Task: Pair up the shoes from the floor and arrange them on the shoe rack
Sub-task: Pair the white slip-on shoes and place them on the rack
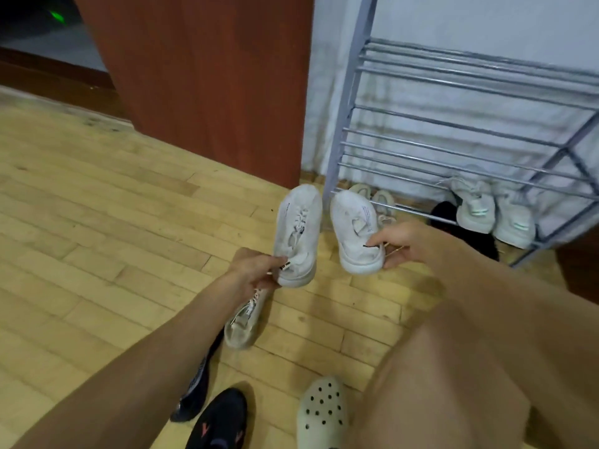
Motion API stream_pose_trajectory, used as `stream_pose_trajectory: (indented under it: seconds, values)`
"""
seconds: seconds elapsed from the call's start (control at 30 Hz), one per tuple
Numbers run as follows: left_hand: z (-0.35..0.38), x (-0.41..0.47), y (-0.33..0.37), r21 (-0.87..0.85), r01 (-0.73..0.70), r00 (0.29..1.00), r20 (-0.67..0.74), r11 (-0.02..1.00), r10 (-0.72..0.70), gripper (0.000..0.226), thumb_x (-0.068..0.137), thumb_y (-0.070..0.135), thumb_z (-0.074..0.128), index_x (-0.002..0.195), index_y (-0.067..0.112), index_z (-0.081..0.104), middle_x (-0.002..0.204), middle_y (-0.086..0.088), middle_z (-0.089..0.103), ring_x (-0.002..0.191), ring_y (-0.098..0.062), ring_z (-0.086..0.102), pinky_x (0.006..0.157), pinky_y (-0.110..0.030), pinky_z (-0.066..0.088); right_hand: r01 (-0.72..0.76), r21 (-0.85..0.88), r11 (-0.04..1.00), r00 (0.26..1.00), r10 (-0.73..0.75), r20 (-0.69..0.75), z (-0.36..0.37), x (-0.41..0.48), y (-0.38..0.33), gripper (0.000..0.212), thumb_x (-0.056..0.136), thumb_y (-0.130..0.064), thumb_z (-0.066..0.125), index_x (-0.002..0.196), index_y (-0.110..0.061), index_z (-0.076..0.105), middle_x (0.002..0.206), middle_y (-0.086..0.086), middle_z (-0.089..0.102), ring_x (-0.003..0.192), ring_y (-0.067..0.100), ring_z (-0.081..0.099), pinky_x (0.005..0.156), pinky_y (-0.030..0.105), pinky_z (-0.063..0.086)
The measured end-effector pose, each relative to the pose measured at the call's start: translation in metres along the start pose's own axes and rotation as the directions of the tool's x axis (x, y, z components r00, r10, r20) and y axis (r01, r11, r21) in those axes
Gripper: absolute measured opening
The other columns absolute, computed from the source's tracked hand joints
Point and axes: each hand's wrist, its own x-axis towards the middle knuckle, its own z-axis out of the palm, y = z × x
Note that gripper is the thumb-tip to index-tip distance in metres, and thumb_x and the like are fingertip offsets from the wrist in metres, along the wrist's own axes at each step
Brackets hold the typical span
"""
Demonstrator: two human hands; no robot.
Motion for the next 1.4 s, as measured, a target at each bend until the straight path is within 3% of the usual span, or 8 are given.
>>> stream_pose_trajectory:
  seconds: [0.1, 0.23, 0.43, 0.73, 0.8, 0.93, 1.23, 1.4]
  values:
    - [0.044, 0.017, 0.018, 0.027, -0.029, 0.998, 0.061, 0.999, 0.028, 0.035, 0.073, 0.003, 0.079, 0.096, -0.018, 0.063, 0.088, -0.023, 0.067, 0.069, -0.031, 0.065, 0.056, -0.037, 0.06, 0.007, 0.175, 0.985, 1.0, -0.004, -0.013, -0.035, 0.013, 0.012, 0.027, 0.086, -0.001, 0.064, 0.112, 0.002, 0.059, 0.097, 0.016, 0.056, 0.075, 0.026, 0.058, 0.05, 0.038, 0.057]
    - [0.11, 0.049, 0.037, 0.025, -0.036, 0.995, 0.097, 0.999, 0.034, 0.022, 0.074, 0.004, 0.078, 0.082, -0.009, 0.062, 0.077, -0.017, 0.066, 0.066, -0.03, 0.065, 0.064, -0.041, 0.061, 0.048, 0.299, 0.953, 0.988, -0.002, -0.154, -0.072, 0.052, 0.032, 0.02, 0.083, -0.002, 0.069, 0.099, 0.005, 0.059, 0.091, 0.019, 0.058, 0.065, 0.027, 0.058, 0.04, 0.033, 0.055]
    - [0.186, 0.11, 0.069, 0.062, -0.051, 0.993, 0.113, 0.997, 0.044, 0.017, 0.078, 0.008, 0.076, 0.075, 0.0, 0.061, 0.08, -0.016, 0.065, 0.069, -0.027, 0.065, 0.058, -0.035, 0.06, 0.132, 0.352, 0.927, 0.954, -0.023, -0.299, -0.106, 0.128, 0.04, 0.019, 0.076, -0.008, 0.078, 0.075, -0.001, 0.061, 0.076, 0.013, 0.061, 0.062, 0.024, 0.06, 0.057, 0.038, 0.059]
    - [0.248, 0.187, 0.112, 0.06, -0.032, 0.989, 0.148, 0.998, 0.023, 0.011, 0.088, 0.007, 0.065, 0.085, 0.001, 0.057, 0.073, -0.011, 0.058, 0.063, -0.021, 0.057, 0.044, -0.028, 0.055, 0.183, 0.372, 0.91, 0.948, -0.062, -0.314, -0.14, 0.217, 0.029, 0.015, 0.079, -0.014, 0.076, 0.073, -0.012, 0.062, 0.091, 0.014, 0.07, 0.074, 0.022, 0.069, 0.051, 0.027, 0.058]
    - [0.253, 0.199, 0.115, 0.094, -0.027, 0.993, 0.119, 0.995, 0.015, 0.013, 0.088, 0.01, 0.066, 0.087, 0.001, 0.057, 0.071, -0.011, 0.056, 0.061, -0.021, 0.056, 0.043, -0.028, 0.054, 0.174, 0.36, 0.916, 0.95, -0.06, -0.305, -0.141, 0.227, 0.031, 0.018, 0.08, -0.014, 0.076, 0.073, -0.017, 0.06, 0.092, 0.011, 0.069, 0.083, 0.025, 0.07, 0.06, 0.031, 0.06]
    - [0.254, 0.212, 0.115, 0.237, -0.031, 0.995, 0.104, 0.971, 0.006, 0.022, 0.089, 0.018, 0.066, 0.101, 0.001, 0.057, 0.083, -0.013, 0.06, 0.066, -0.022, 0.06, 0.036, -0.026, 0.052, 0.16, 0.355, 0.921, 0.955, -0.053, -0.293, -0.133, 0.239, 0.037, 0.025, 0.083, -0.022, 0.074, 0.1, -0.003, 0.07, 0.103, 0.015, 0.071, 0.09, 0.027, 0.071, 0.073, 0.036, 0.06]
    - [0.232, 0.176, 0.112, 0.288, -0.144, 0.987, 0.104, 0.947, 0.119, 0.048, 0.084, 0.025, 0.069, 0.126, 0.007, 0.055, 0.124, -0.012, 0.059, 0.105, -0.028, 0.06, 0.066, -0.034, 0.057, 0.07, 0.161, 0.984, 0.959, -0.023, -0.281, -0.117, 0.196, 0.031, 0.04, 0.092, -0.026, 0.061, 0.124, -0.003, 0.059, 0.109, 0.009, 0.06, 0.095, 0.023, 0.057, 0.084, 0.041, 0.058]
    - [0.177, 0.109, 0.106, 0.409, -0.199, 0.965, 0.239, 0.891, 0.105, 0.026, 0.085, 0.031, 0.066, 0.103, 0.012, 0.063, 0.099, -0.003, 0.061, 0.084, -0.018, 0.06, 0.068, -0.031, 0.058, 0.086, 0.041, 0.995, 0.976, -0.076, -0.202, -0.098, 0.13, 0.015, 0.023, 0.088, -0.01, 0.062, 0.11, -0.004, 0.06, 0.101, 0.012, 0.057, 0.076, 0.02, 0.058, 0.08, 0.04, 0.058]
